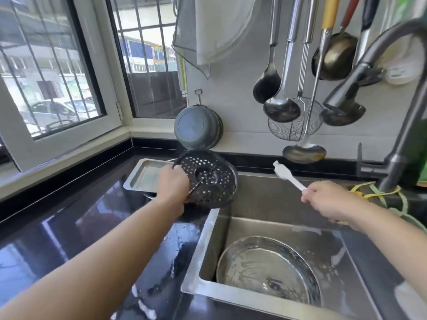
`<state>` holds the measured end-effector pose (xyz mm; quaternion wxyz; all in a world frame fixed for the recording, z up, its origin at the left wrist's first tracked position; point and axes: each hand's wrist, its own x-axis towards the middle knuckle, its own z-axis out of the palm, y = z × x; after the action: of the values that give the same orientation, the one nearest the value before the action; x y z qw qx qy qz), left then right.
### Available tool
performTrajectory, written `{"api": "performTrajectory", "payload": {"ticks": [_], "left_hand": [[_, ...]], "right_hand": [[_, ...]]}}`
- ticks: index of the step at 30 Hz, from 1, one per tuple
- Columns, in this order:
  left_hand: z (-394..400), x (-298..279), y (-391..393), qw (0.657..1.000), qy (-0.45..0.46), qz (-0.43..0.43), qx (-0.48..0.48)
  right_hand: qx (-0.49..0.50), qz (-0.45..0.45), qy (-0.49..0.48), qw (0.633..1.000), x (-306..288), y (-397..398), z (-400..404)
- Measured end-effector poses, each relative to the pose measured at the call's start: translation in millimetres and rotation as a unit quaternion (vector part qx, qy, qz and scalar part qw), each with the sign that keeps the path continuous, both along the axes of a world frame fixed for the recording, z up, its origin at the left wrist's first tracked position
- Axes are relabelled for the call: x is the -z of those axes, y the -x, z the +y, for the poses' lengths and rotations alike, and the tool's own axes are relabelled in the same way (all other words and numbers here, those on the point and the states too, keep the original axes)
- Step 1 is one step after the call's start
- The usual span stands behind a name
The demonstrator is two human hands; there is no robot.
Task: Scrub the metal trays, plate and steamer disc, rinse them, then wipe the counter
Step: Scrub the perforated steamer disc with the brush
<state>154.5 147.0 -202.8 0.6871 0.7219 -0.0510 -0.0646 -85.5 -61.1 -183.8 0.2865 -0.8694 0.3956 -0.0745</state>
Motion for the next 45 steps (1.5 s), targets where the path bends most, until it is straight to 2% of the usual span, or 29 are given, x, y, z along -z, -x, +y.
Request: {"api": "performTrajectory", "payload": {"ticks": [2, 5, 9, 12, 13, 14, 15, 16, 17, 19, 23, 33, 37, 38, 40, 42, 45], "left_hand": [[-18.7, 25.2, 29.0, 0.999, 0.027, 0.015, 0.027], [-53.3, 71.4, 69.2, 0.990, 0.043, 0.097, 0.093], [-83.7, 104.3, 100.6, 0.945, 0.098, 0.263, 0.169], [-85.0, 103.2, 100.8, 0.923, 0.125, 0.293, 0.216], [-84.3, 102.4, 101.1, 0.931, 0.119, 0.259, 0.227], [-82.0, 97.7, 102.9, 0.955, 0.086, 0.188, 0.211], [-79.6, 94.0, 103.8, 0.978, 0.028, 0.094, 0.184], [-76.1, 90.6, 105.2, 0.986, -0.044, -0.008, 0.160], [-72.5, 86.5, 107.4, 0.977, -0.112, -0.103, 0.147], [-67.0, 78.8, 114.6, 0.955, -0.166, -0.205, 0.136], [-67.5, 78.8, 115.7, 0.929, -0.194, -0.287, 0.127], [-80.3, 82.6, 111.1, 0.914, -0.223, -0.303, 0.149], [-81.1, 85.6, 104.8, 0.949, -0.187, -0.215, 0.131], [-80.9, 86.3, 102.2, 0.967, -0.155, -0.164, 0.122], [-80.1, 84.2, 101.3, 0.993, -0.038, 0.001, 0.116], [-79.6, 78.2, 104.3, 0.973, 0.087, 0.177, 0.122], [-78.6, 71.9, 103.3, 0.908, 0.199, 0.337, 0.149]], "right_hand": [[0.035, -0.022, 0.021, 0.999, 10.6, 18.7, -15.0], [0.043, -0.032, 0.025, 0.998, 39.0, 27.3, -23.5], [0.061, -0.054, 0.005, 0.997, 74.2, 23.2, -24.9], [0.067, -0.078, -0.006, 0.995, 86.4, 23.5, -30.5], [0.069, -0.087, -0.012, 0.994, 86.5, 23.6, -32.9], [0.071, -0.096, -0.016, 0.993, 86.7, 23.7, -36.0], [0.071, -0.097, -0.017, 0.993, 87.2, 24.6, -38.6], [0.070, -0.096, -0.016, 0.993, 88.9, 25.5, -41.9], [0.069, -0.093, -0.016, 0.993, 90.6, 26.5, -44.7], [0.070, -0.095, -0.019, 0.993, 94.5, 28.4, -48.8], [0.061, -0.094, -0.037, 0.993, 98.8, 30.7, -50.0], [0.054, -0.069, -0.045, 0.995, 100.5, 29.6, -52.2], [0.054, -0.070, -0.043, 0.995, 98.1, 25.4, -49.7], [0.054, -0.073, -0.042, 0.995, 97.8, 25.4, -48.6], [0.053, -0.084, -0.033, 0.995, 96.8, 25.8, -46.4], [0.047, -0.110, -0.015, 0.993, 93.9, 26.3, -42.2], [0.007, -0.155, 0.022, 0.988, 88.2, 26.2, -31.7]]}}
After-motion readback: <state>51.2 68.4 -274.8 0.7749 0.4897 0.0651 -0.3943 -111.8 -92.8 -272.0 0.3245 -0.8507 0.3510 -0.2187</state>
